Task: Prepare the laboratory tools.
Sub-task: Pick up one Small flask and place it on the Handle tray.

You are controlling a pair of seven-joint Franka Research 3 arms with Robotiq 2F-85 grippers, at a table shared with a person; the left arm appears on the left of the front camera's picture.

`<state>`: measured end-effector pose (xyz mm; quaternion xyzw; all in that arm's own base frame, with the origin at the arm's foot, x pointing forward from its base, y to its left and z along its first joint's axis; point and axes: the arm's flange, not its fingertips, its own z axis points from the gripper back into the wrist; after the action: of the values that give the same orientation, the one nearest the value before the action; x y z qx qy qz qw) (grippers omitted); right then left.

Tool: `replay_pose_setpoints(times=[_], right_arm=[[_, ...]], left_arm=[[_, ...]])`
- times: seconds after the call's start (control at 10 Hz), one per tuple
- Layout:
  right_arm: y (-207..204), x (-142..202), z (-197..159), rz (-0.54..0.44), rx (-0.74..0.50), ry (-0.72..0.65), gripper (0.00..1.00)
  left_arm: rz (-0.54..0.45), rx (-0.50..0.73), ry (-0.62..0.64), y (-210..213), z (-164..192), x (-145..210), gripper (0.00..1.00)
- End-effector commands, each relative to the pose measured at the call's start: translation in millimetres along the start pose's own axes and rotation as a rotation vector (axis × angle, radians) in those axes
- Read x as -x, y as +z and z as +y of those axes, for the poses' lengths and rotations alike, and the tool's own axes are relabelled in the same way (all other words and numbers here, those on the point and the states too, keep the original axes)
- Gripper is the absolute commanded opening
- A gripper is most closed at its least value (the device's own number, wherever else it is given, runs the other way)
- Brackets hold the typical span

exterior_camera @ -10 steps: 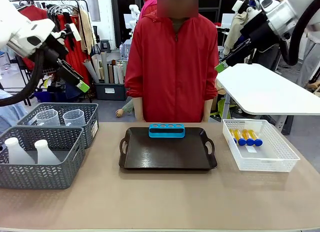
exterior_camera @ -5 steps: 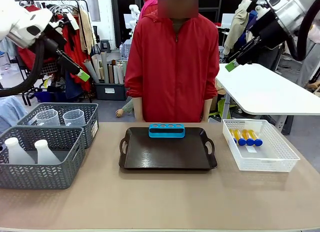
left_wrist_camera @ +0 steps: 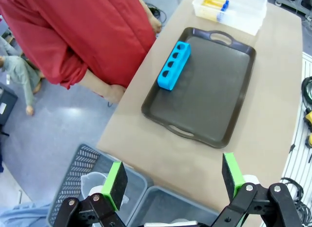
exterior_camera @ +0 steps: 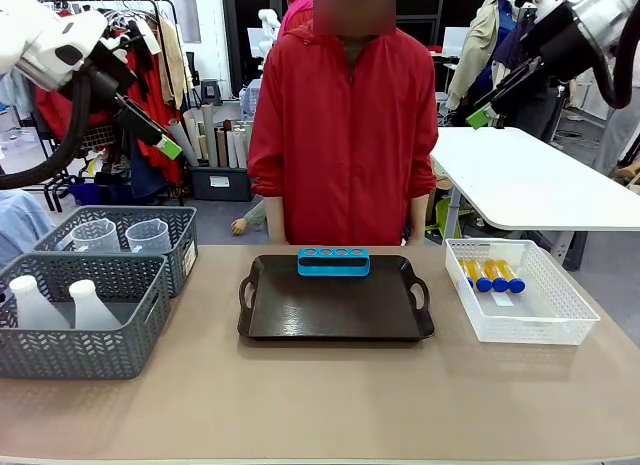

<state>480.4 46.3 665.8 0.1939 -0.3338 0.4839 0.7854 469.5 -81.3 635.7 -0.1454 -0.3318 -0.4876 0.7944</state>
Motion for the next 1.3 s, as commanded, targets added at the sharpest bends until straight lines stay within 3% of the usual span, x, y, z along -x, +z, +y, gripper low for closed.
replay_pose_setpoints(times=[0.0, 0.1, 1.2], right_arm=[[12.3, 15.7, -4.7, -0.012, -0.015, 0.028, 1.0], [0.0, 0.0, 0.0, 0.0, 0.0, 0.0, 1.0], [0.0, 0.0, 0.0, 0.0, 0.0, 0.0, 1.0]], left_arm=[[-0.007, 0.008, -0.052, 0.5, 1.5, 4.4, 1.0], [0.0, 0.0, 0.0, 0.0, 0.0, 0.0, 1.0], [0.0, 0.0, 0.0, 0.0, 0.0, 0.0, 1.0]])
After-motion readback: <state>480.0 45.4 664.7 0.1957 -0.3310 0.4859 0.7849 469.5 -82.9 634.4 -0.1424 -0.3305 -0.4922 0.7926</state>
